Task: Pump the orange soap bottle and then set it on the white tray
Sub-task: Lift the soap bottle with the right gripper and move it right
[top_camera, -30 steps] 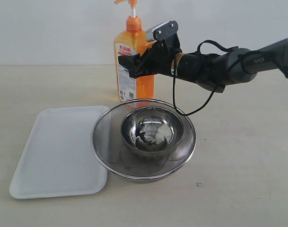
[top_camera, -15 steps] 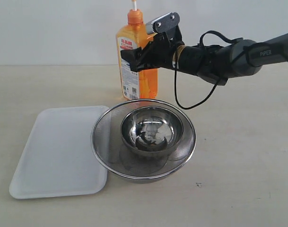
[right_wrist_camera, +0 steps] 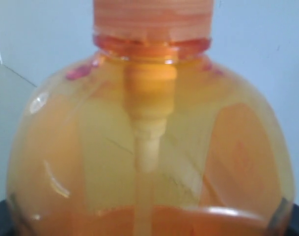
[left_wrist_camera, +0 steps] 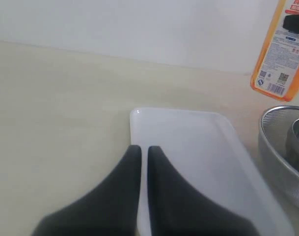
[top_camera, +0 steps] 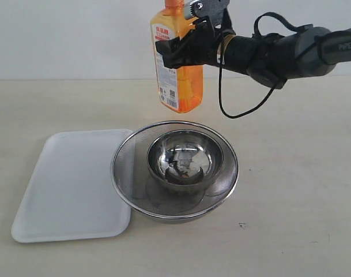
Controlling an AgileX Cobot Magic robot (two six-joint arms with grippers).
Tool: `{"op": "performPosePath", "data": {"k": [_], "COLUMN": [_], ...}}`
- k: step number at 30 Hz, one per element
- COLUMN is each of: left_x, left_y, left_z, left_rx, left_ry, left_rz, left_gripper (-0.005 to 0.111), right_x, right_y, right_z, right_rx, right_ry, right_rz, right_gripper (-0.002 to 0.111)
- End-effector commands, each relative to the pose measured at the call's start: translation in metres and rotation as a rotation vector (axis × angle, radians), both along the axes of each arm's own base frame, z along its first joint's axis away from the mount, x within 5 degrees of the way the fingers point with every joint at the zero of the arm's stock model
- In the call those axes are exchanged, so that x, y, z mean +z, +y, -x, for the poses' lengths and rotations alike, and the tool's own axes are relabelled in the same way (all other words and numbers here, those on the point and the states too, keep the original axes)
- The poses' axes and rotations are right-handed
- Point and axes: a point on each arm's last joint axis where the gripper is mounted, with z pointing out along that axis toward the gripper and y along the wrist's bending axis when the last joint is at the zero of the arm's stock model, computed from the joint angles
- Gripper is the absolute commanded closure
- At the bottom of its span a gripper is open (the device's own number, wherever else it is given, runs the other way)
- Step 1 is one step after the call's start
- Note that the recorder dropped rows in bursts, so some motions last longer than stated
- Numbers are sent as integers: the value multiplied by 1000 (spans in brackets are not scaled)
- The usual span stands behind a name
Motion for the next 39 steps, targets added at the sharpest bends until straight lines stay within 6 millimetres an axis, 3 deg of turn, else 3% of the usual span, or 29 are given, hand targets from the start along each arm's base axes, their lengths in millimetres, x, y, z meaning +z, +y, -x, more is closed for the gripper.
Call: {"op": "performPosePath", "data": {"k": [1,11,20,23,27,33,39], "left_x": [-1,-1,-1,-1,-1,-1,-1], "left_y": [0,0,0,0,0,0,0], "left_z": [0,0,0,0,0,0,0], "left_rx": [1,1,1,1,1,1,1], "left_ry": [-3,-3,-3,-3,-3,-3,-3], "left_rz": [6,6,6,6,6,6,6], "left_gripper": [102,102,102,102,102,102,102], "right_x": [44,68,74,68,40,9,1], "right_y": [-10,-43,-79,-92,-115,-131,-132], "right_z": [20,76,138,157,195,219,224], "right_rx": [-29,-141,-271,-324,-418,-491,-479], "right_ry": [-128,-181,-160,-161,-150,-109,-91], "right_rz": [-101,-81,-173,-206,-146,-139,-120], "right_gripper": [109,109,109,109,109,109,109]}}
